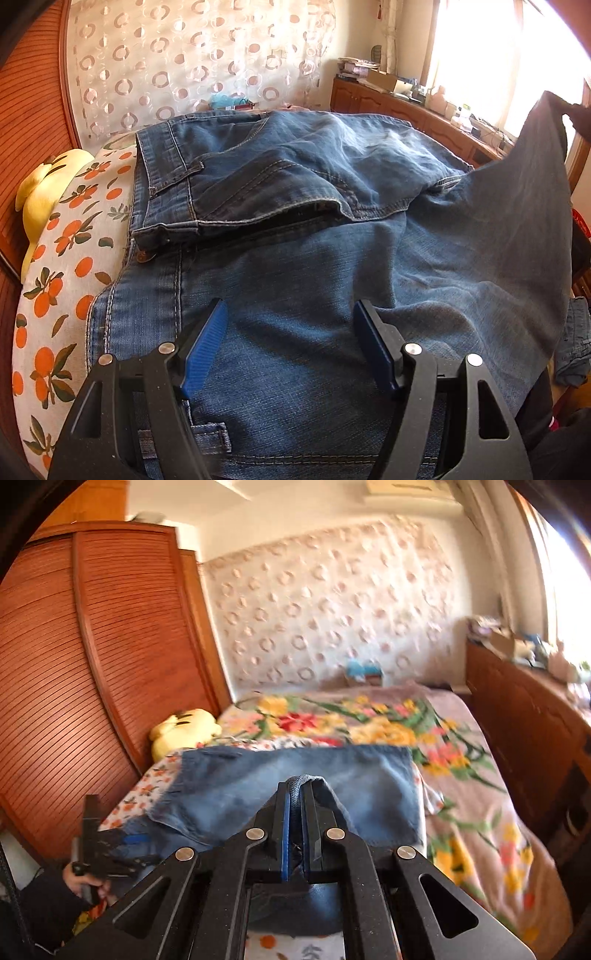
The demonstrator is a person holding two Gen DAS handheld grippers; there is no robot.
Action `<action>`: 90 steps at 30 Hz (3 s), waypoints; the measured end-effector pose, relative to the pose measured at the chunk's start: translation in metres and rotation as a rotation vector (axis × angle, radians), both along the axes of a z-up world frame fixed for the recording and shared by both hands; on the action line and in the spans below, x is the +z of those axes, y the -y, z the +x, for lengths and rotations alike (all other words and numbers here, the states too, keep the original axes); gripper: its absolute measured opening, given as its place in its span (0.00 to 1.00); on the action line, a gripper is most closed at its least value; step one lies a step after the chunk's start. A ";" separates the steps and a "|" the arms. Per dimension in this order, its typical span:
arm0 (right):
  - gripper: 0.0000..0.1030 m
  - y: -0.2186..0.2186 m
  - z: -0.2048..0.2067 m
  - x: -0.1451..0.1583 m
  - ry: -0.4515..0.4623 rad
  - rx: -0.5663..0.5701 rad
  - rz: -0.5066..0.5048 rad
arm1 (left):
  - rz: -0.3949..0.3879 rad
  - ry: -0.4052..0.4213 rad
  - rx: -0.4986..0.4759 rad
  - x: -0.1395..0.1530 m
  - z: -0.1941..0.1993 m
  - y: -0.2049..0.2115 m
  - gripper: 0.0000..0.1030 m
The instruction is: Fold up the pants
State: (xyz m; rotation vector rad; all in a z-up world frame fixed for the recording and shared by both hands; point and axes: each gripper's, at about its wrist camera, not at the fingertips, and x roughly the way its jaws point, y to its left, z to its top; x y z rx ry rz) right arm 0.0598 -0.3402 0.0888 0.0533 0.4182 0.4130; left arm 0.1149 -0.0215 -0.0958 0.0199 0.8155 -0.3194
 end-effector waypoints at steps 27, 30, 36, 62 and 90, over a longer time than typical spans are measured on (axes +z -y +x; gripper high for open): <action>0.15 0.071 -0.063 -0.100 -0.326 -0.112 -0.155 | 0.013 0.002 0.019 -0.001 0.000 -0.002 0.69; 0.17 0.075 -0.058 -0.091 -0.288 -0.132 -0.141 | 0.013 0.002 0.018 -0.001 0.000 -0.002 0.69; 0.20 0.055 -0.040 -0.102 -0.265 -0.132 -0.107 | 0.013 0.002 0.017 -0.001 0.000 -0.002 0.69; 0.06 0.042 0.070 -0.143 -0.348 -0.091 -0.176 | 0.014 0.004 0.021 -0.002 0.001 -0.003 0.69; 0.29 0.048 -0.005 -0.167 -0.284 -0.204 -0.152 | 0.063 0.100 0.148 0.033 -0.061 -0.048 0.74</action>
